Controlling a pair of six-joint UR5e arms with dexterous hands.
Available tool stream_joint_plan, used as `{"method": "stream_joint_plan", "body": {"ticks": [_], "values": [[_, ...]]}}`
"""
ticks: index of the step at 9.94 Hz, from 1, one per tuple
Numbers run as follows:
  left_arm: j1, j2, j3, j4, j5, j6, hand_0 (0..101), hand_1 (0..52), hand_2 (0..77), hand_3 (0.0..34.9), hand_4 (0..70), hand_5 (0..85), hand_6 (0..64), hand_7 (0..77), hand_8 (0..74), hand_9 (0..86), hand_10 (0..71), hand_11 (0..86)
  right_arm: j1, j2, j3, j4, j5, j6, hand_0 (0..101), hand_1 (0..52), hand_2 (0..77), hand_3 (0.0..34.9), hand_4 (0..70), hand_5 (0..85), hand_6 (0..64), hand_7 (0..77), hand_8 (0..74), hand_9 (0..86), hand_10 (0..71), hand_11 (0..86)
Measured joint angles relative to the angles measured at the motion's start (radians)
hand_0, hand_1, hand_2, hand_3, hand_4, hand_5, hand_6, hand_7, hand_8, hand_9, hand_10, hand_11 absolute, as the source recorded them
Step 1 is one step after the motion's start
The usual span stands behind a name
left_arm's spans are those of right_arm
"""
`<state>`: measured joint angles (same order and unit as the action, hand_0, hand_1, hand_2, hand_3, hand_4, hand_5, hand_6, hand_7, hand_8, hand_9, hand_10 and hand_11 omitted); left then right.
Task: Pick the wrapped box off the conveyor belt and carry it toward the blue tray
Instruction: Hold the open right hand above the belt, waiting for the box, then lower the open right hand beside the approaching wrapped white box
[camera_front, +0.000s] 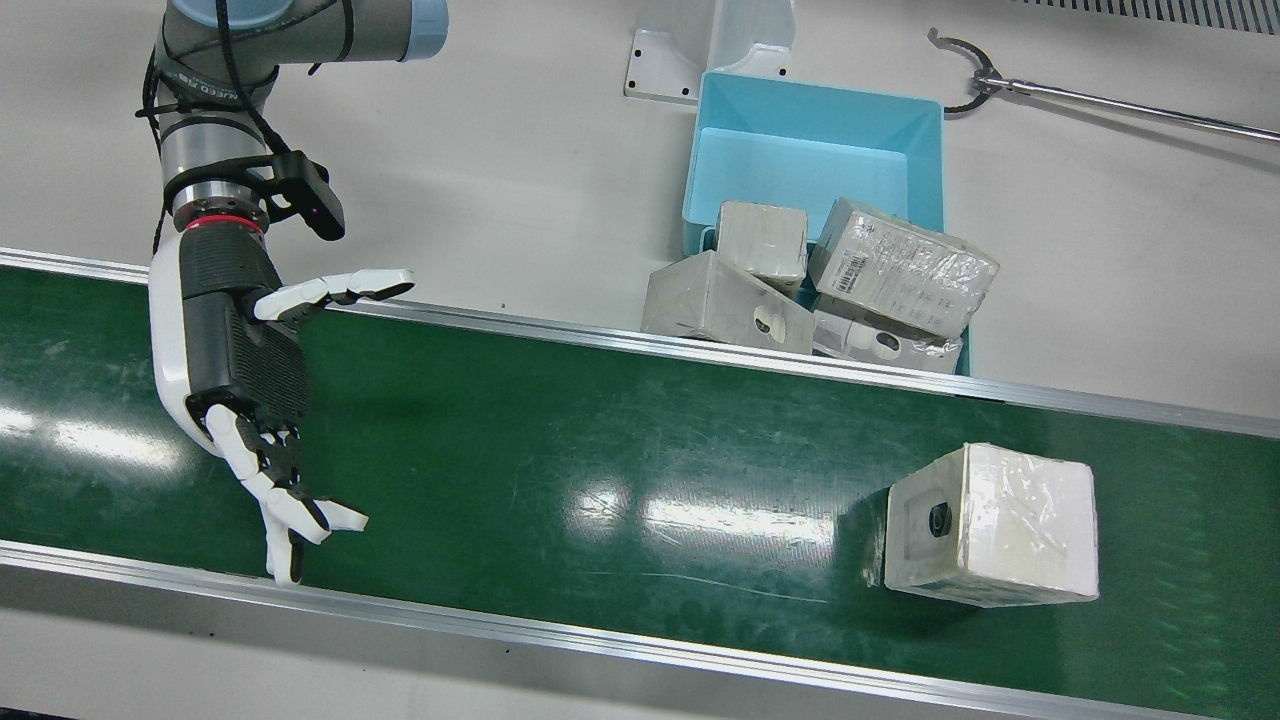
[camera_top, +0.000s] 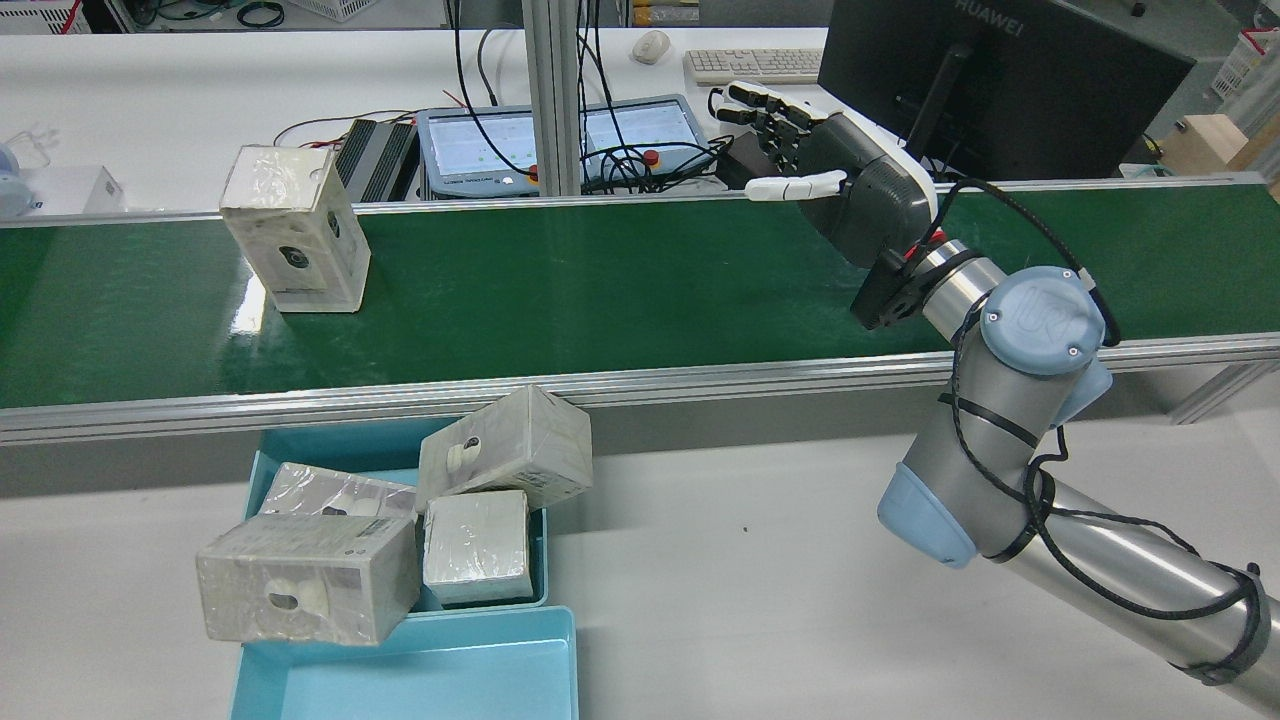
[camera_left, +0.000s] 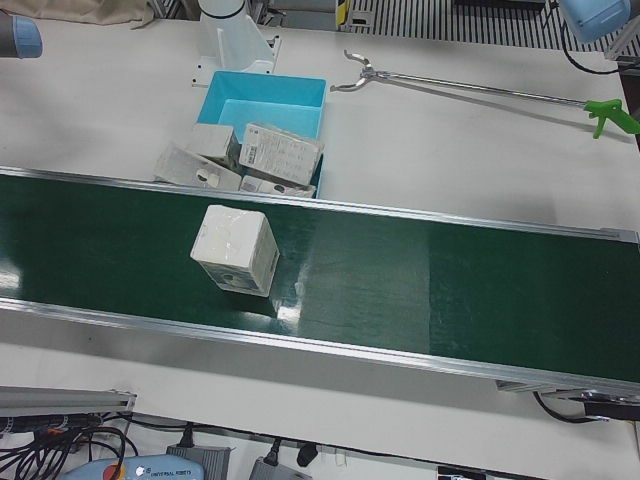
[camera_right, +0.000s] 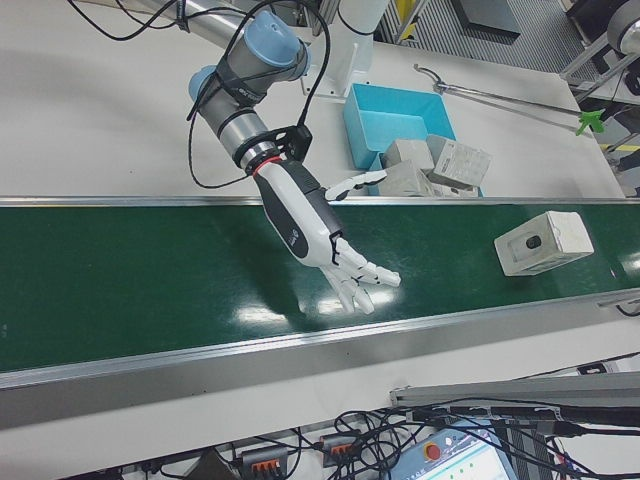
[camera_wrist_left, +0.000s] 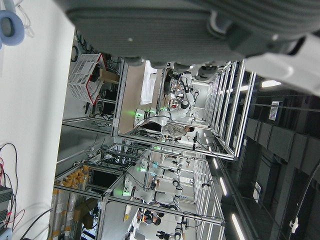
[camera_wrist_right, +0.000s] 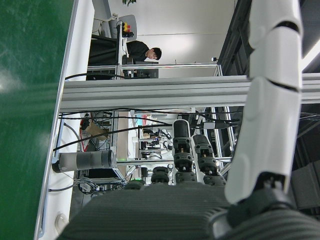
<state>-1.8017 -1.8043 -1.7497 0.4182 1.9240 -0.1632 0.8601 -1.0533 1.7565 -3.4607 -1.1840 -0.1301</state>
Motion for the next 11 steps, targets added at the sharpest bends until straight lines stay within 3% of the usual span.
{"method": "stream_joint_plan", "body": {"ticks": [4, 7, 9, 10, 11], "values": [[0.000, 0.000, 0.000, 0.000, 0.000, 0.000, 0, 0.0, 0.5, 0.0, 0.0, 1.1, 0.5, 0.5, 0.5, 0.5, 0.0, 0.5, -0.054, 0.051, -0.060, 0.001, 0.046, -0.011, 46, 12.0, 11.4, 0.0, 13.1, 11.5, 8.7, 20.2, 2.7, 5.4, 0.0, 1.1], [0.000, 0.000, 0.000, 0.000, 0.000, 0.000, 0, 0.0, 0.5, 0.0, 0.0, 1.1, 0.5, 0.5, 0.5, 0.0, 0.5, 0.5, -0.061, 0.071, -0.080, 0.001, 0.055, -0.012, 46, 12.0, 11.4, 0.0, 13.1, 11.5, 8.7, 22.4, 2.7, 5.4, 0.0, 1.1], [0.000, 0.000, 0.000, 0.000, 0.000, 0.000, 0, 0.0, 0.5, 0.0, 0.0, 1.1, 0.5, 0.5, 0.5, 0.0, 0.0, 0.5, -0.060, 0.071, -0.081, 0.000, 0.055, -0.035, 46, 11.5, 10.4, 0.2, 11.5, 12.0, 8.7, 21.3, 3.8, 6.5, 0.0, 1.1], [0.000, 0.000, 0.000, 0.000, 0.000, 0.000, 0, 0.0, 0.5, 0.0, 0.0, 1.1, 0.0, 0.5, 0.5, 0.0, 0.0, 0.5, -0.057, 0.070, -0.081, 0.000, 0.055, -0.054, 48, 18.0, 12.5, 0.0, 9.8, 9.8, 7.1, 18.0, 3.8, 5.4, 0.0, 1.1], [0.000, 0.000, 0.000, 0.000, 0.000, 0.000, 0, 0.0, 0.5, 0.0, 0.0, 1.1, 0.0, 0.5, 0.5, 0.0, 0.0, 0.5, -0.055, 0.069, -0.083, 0.000, 0.055, -0.072, 48, 14.7, 13.6, 0.0, 8.2, 9.3, 4.4, 16.9, 2.7, 3.8, 0.0, 1.1]]}}
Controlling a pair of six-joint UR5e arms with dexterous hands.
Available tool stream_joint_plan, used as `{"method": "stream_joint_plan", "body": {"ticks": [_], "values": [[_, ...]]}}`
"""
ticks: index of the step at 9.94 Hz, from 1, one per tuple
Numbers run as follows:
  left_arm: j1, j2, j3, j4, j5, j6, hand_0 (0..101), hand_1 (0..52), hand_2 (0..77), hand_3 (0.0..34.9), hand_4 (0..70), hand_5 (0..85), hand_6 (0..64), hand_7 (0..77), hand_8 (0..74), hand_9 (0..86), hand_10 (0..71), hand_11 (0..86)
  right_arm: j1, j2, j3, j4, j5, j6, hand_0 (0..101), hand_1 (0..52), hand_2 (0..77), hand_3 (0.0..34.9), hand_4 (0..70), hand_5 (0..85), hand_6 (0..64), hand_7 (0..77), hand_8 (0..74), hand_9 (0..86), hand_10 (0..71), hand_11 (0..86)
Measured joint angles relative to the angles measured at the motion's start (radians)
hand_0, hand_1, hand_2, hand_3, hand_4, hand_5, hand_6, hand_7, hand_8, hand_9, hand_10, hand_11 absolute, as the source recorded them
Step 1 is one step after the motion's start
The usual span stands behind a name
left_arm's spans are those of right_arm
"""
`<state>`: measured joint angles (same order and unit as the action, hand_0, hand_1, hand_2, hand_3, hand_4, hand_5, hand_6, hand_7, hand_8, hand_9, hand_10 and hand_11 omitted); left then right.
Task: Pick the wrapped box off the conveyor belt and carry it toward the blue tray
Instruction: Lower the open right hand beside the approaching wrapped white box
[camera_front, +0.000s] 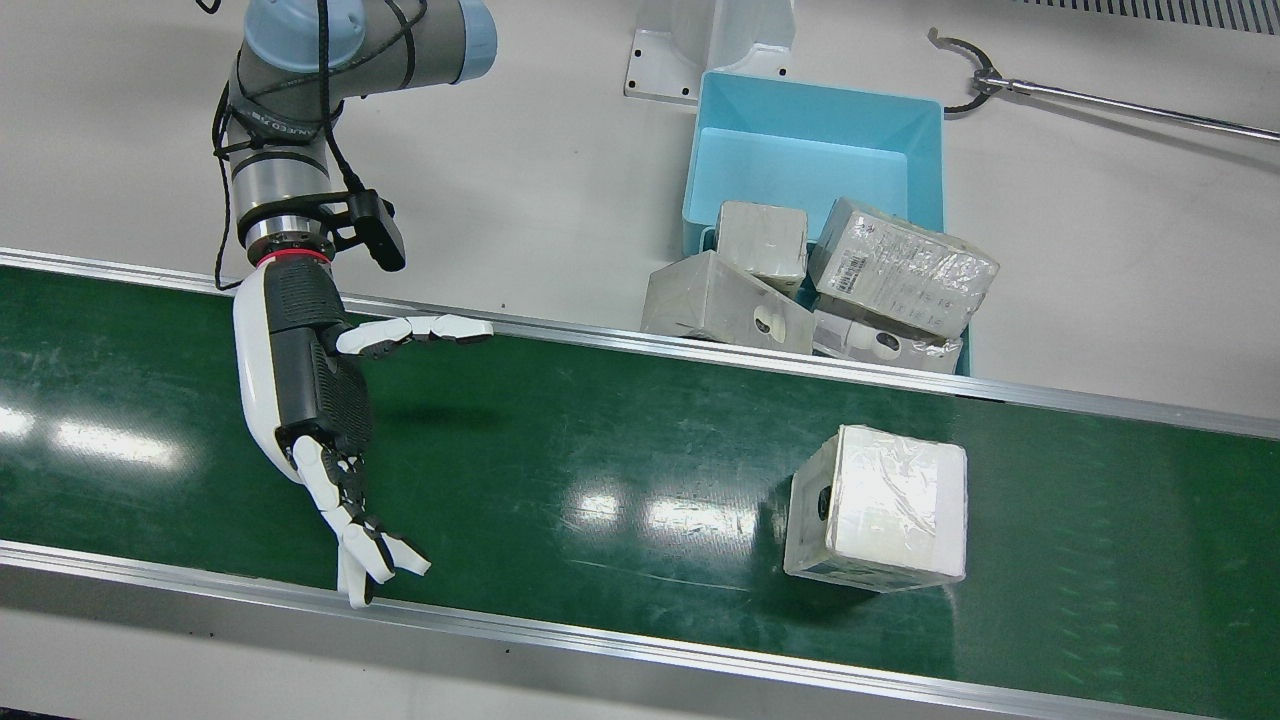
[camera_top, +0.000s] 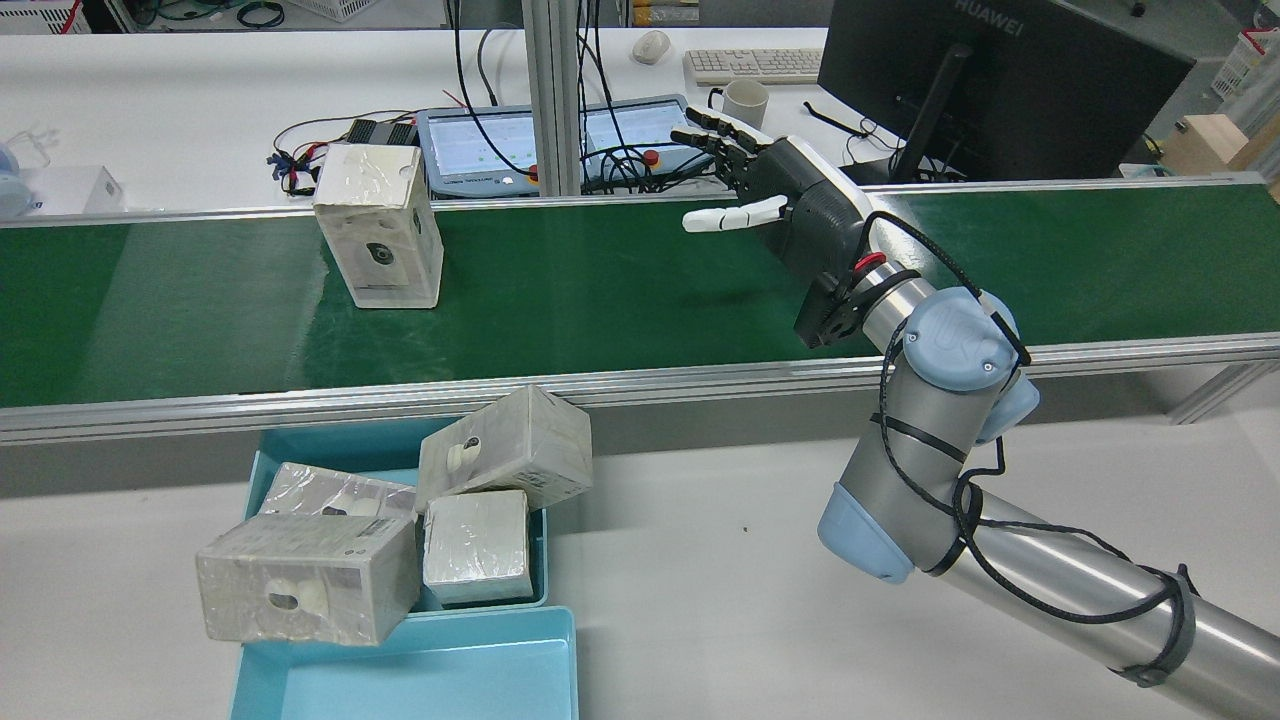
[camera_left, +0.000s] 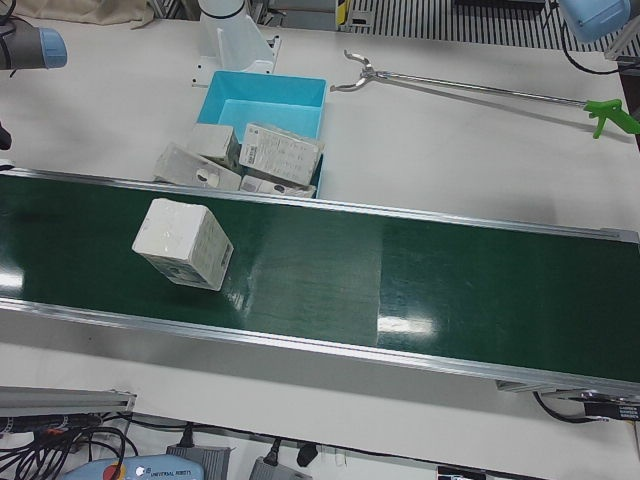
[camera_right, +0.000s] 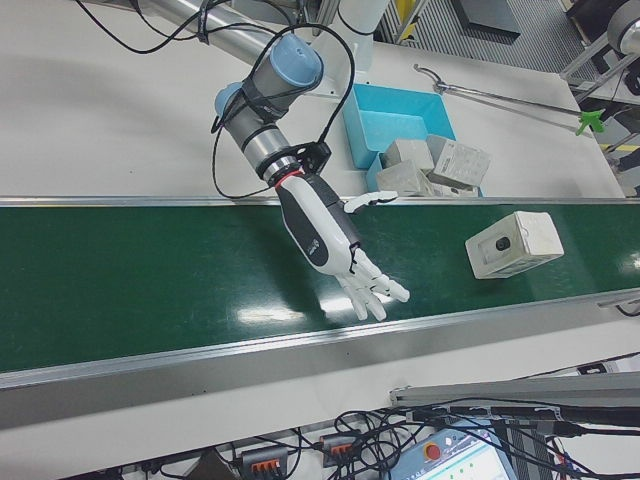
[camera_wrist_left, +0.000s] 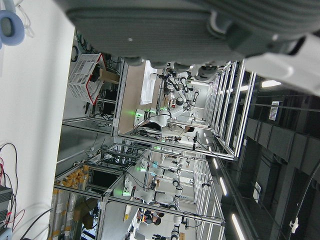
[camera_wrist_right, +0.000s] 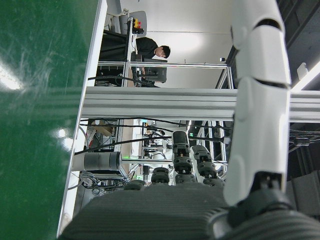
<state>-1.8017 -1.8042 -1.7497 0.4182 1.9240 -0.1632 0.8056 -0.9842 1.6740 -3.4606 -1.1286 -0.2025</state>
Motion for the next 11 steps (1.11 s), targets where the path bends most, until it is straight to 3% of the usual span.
{"method": "stream_joint_plan", "body": {"ticks": [4, 7, 11], "values": [[0.000, 0.000, 0.000, 0.000, 0.000, 0.000, 0, 0.0, 0.5, 0.0, 0.0, 1.1, 0.5, 0.5, 0.5, 0.0, 0.5, 0.5, 0.007, -0.003, -0.009, -0.003, 0.016, -0.027, 47, 14.7, 13.6, 0.0, 8.2, 9.8, 4.9, 16.4, 2.7, 3.8, 0.0, 1.1], [0.000, 0.000, 0.000, 0.000, 0.000, 0.000, 0, 0.0, 0.5, 0.0, 0.0, 1.1, 0.5, 0.5, 0.5, 0.5, 0.5, 0.5, 0.003, -0.002, -0.032, 0.001, 0.046, -0.023, 47, 13.1, 13.1, 0.0, 8.2, 9.8, 4.9, 15.3, 0.5, 2.2, 0.0, 1.1], [0.000, 0.000, 0.000, 0.000, 0.000, 0.000, 0, 0.0, 0.5, 0.0, 0.0, 1.1, 0.5, 0.5, 0.5, 0.0, 0.5, 0.5, 0.000, 0.001, -0.031, -0.001, 0.052, -0.015, 47, 13.6, 12.0, 0.1, 8.7, 10.9, 4.9, 16.9, 3.3, 2.7, 0.0, 1.1]]}}
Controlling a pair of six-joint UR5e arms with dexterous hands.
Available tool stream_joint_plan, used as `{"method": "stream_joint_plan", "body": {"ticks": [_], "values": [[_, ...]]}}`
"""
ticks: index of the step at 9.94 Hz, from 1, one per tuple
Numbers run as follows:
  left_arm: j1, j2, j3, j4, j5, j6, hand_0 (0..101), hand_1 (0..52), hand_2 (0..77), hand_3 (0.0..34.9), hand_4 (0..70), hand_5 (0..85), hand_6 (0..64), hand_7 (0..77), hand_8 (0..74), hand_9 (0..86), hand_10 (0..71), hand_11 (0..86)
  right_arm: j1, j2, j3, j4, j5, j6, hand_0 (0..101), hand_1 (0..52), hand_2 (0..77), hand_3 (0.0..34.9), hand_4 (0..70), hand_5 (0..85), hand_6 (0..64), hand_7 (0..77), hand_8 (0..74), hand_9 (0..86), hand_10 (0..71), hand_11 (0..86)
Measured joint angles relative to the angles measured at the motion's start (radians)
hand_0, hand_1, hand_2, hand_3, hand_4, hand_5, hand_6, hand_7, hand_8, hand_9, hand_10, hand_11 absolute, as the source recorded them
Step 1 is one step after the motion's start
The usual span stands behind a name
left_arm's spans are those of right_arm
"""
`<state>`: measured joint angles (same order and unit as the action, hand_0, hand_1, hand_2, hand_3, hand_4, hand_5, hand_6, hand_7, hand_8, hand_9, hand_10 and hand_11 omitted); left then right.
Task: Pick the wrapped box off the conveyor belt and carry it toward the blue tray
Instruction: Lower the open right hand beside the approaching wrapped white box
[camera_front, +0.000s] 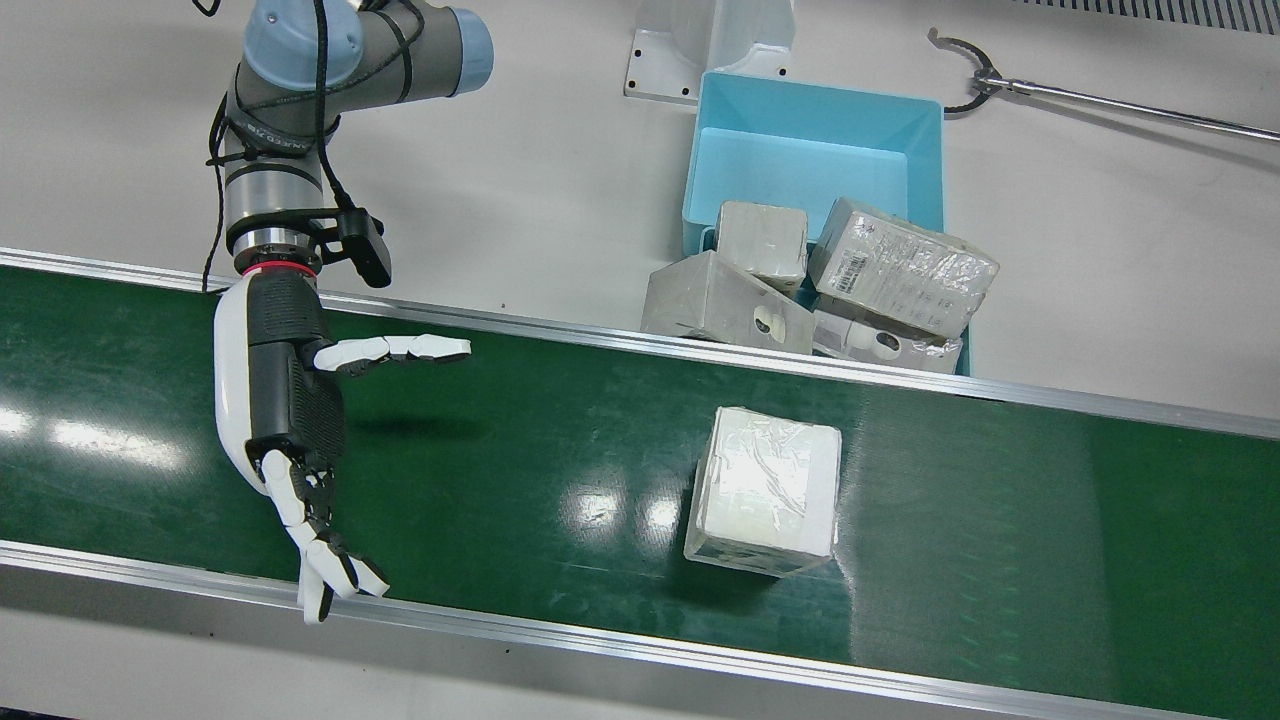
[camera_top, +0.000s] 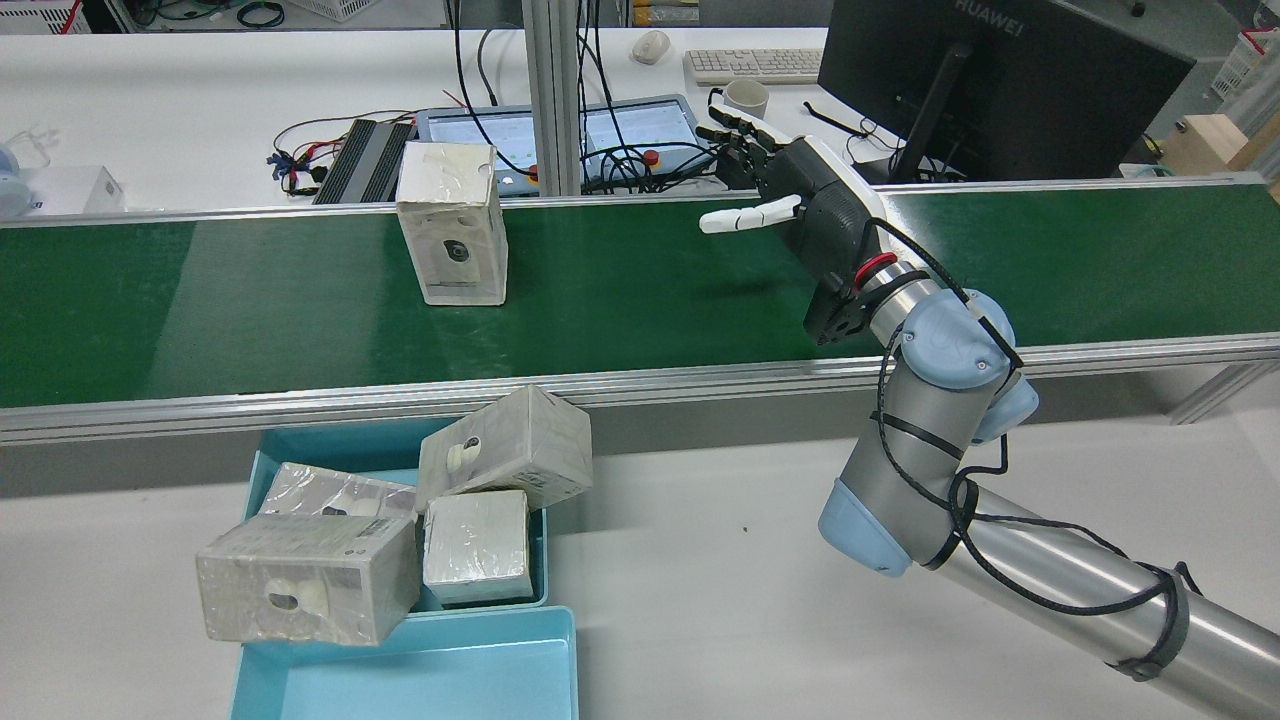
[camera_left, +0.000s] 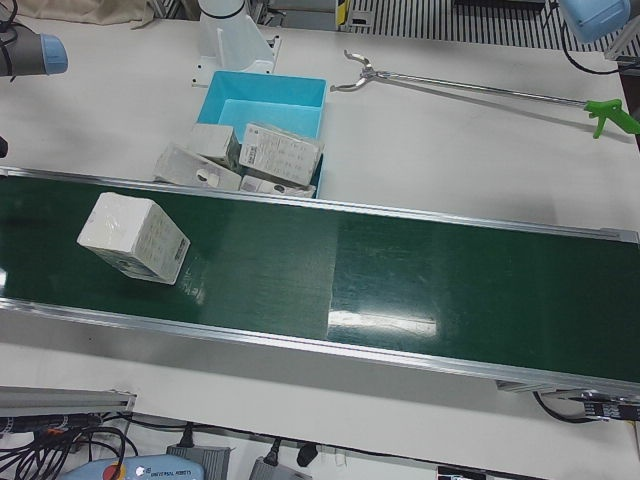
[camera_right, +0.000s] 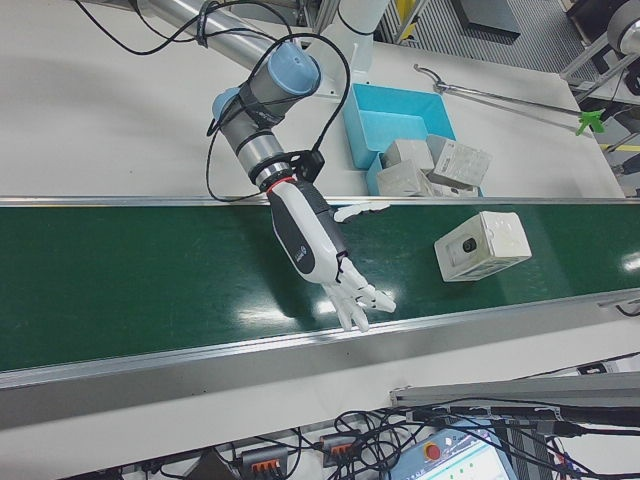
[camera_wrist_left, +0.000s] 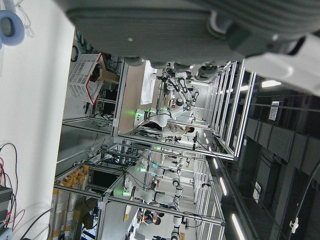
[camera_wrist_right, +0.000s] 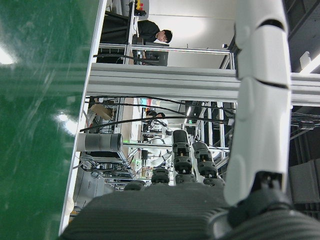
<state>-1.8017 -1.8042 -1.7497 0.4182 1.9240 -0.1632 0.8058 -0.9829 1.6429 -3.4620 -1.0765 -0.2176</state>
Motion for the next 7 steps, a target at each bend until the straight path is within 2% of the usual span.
{"method": "stream_joint_plan", "body": {"ticks": [7], "values": [[0.000, 0.000, 0.000, 0.000, 0.000, 0.000, 0, 0.0, 0.5, 0.0, 0.0, 1.1, 0.5, 0.5, 0.5, 0.0, 0.0, 0.5, -0.021, 0.011, -0.019, 0.000, 0.001, 0.000, 47, 14.7, 12.5, 0.1, 9.3, 10.9, 6.0, 17.5, 2.7, 3.8, 0.0, 1.1]]}}
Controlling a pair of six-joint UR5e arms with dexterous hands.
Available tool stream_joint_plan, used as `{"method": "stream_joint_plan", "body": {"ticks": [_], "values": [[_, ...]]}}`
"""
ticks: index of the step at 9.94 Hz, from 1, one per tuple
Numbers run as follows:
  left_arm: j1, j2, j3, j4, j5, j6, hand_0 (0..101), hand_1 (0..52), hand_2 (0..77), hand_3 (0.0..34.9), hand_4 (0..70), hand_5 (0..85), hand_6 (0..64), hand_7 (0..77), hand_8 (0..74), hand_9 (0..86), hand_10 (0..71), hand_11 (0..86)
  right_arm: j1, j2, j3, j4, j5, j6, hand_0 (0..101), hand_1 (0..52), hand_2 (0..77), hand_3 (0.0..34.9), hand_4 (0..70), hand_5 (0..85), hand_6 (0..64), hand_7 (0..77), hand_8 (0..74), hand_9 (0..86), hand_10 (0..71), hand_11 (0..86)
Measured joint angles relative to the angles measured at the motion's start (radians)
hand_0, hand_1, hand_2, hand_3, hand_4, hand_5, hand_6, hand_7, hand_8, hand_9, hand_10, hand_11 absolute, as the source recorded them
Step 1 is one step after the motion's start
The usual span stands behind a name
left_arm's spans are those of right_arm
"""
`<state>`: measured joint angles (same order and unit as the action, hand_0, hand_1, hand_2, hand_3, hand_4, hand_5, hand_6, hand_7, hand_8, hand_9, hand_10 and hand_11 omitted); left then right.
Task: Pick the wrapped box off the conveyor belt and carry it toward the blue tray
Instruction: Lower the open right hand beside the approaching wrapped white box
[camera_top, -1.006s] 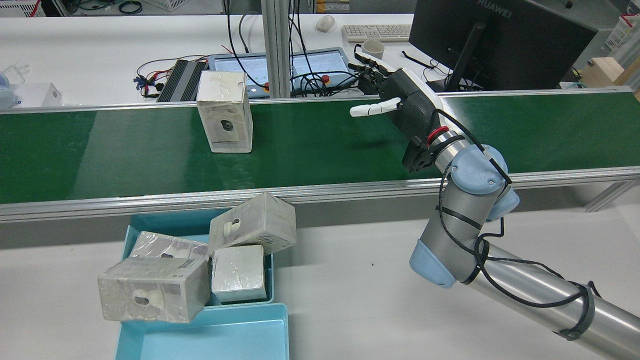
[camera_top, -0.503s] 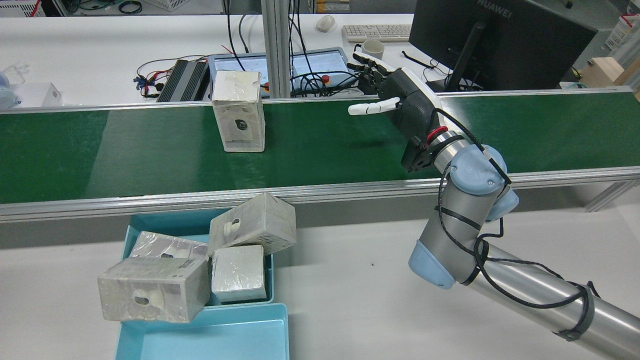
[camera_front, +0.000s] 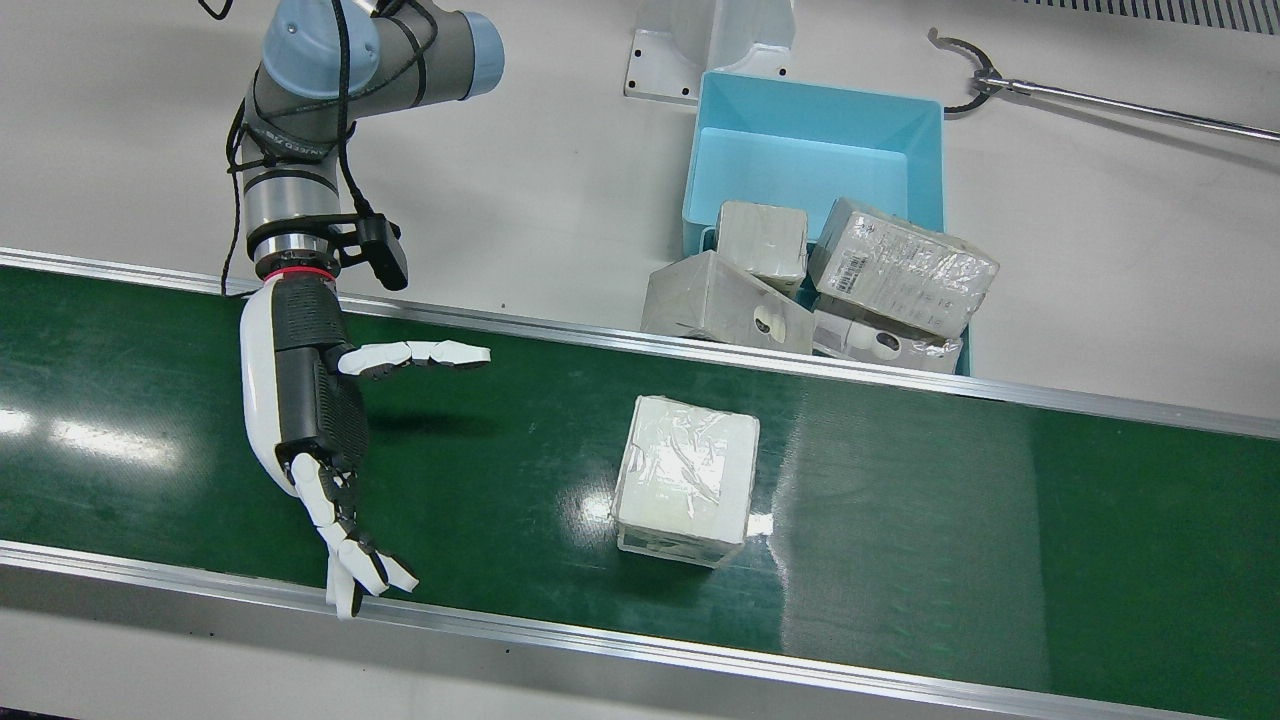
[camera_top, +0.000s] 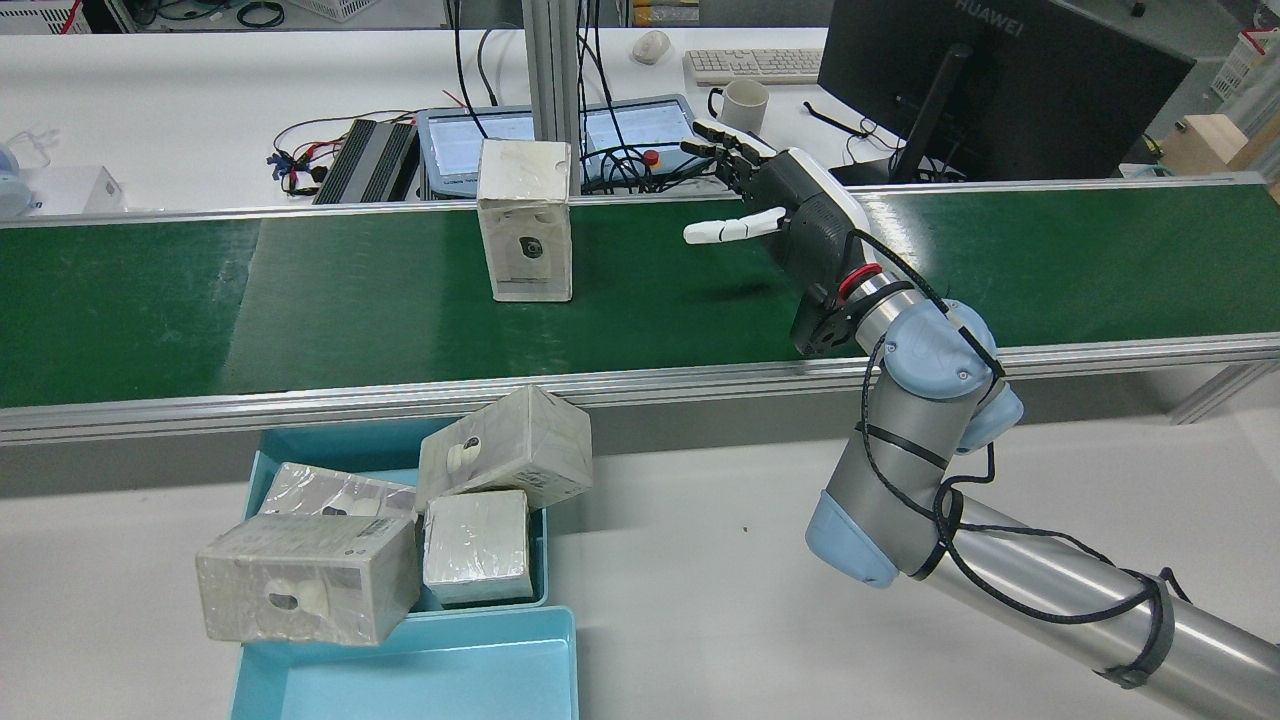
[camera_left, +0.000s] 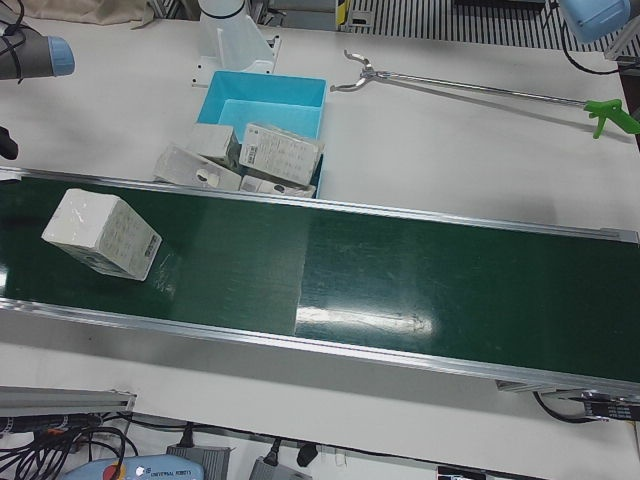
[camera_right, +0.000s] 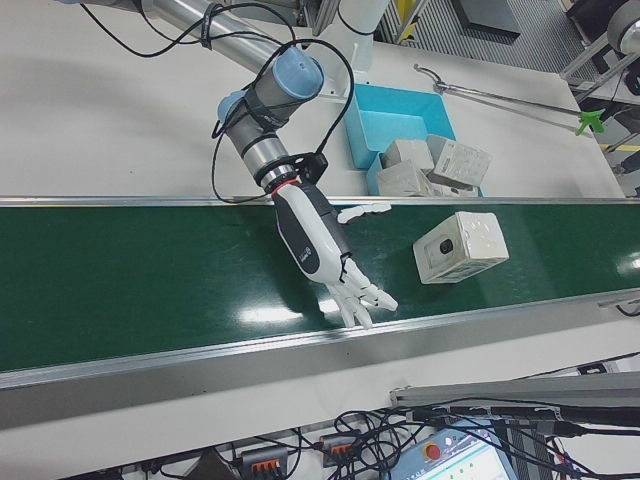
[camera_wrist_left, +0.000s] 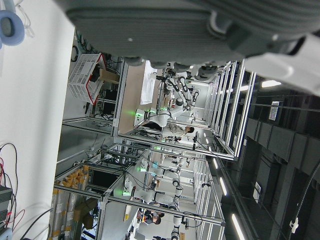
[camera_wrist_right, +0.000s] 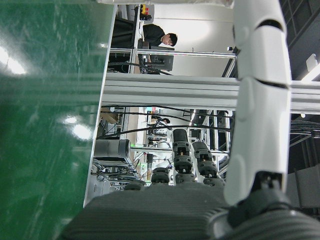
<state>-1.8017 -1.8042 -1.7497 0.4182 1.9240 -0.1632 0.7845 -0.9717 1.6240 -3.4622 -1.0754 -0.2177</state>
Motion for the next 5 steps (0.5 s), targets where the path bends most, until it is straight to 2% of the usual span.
{"method": "stream_joint_plan", "body": {"ticks": [5], "values": [[0.000, 0.000, 0.000, 0.000, 0.000, 0.000, 0, 0.0, 0.5, 0.0, 0.0, 1.1, 0.5, 0.5, 0.5, 0.0, 0.0, 0.5, -0.005, -0.001, -0.002, 0.000, 0.000, 0.001, 47, 14.7, 12.5, 0.1, 8.2, 11.5, 4.9, 16.9, 2.7, 3.8, 0.0, 1.1]]}}
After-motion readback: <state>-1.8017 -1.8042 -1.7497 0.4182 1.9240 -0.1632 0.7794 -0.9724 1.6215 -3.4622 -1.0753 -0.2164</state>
